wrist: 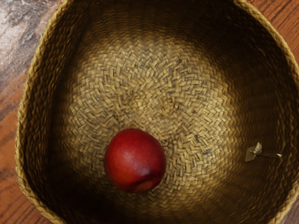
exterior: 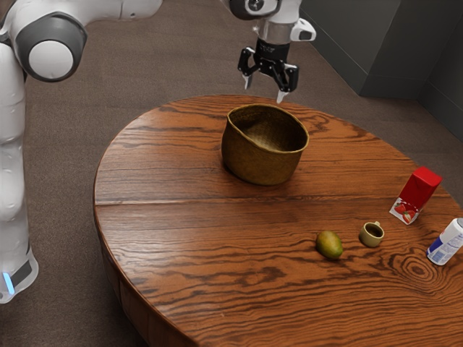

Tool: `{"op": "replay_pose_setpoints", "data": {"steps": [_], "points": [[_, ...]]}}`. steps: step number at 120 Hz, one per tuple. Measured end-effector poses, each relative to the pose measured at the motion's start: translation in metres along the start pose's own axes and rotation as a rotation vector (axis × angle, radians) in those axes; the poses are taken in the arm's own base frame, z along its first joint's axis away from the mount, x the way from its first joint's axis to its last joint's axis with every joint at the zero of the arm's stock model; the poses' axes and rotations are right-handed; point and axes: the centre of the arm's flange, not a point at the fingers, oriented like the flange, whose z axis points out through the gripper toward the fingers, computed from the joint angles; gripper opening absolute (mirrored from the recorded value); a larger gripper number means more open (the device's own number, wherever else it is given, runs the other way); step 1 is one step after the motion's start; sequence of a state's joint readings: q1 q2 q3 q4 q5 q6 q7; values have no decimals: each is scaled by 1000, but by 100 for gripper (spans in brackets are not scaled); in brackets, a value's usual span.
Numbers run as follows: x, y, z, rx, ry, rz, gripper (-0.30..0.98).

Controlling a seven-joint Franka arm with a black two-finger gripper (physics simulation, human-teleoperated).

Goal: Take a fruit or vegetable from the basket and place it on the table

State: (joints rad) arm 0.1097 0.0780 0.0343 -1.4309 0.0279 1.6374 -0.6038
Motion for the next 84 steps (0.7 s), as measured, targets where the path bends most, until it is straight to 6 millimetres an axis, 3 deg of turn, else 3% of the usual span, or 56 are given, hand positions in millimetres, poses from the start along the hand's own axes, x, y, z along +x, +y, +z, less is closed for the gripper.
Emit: {"op": "replay_pose_setpoints", "data": {"steps": [42,84], "points": [[2,0,25,35,-13,7,69],[13,9,72,34,-84,70,69]]}}
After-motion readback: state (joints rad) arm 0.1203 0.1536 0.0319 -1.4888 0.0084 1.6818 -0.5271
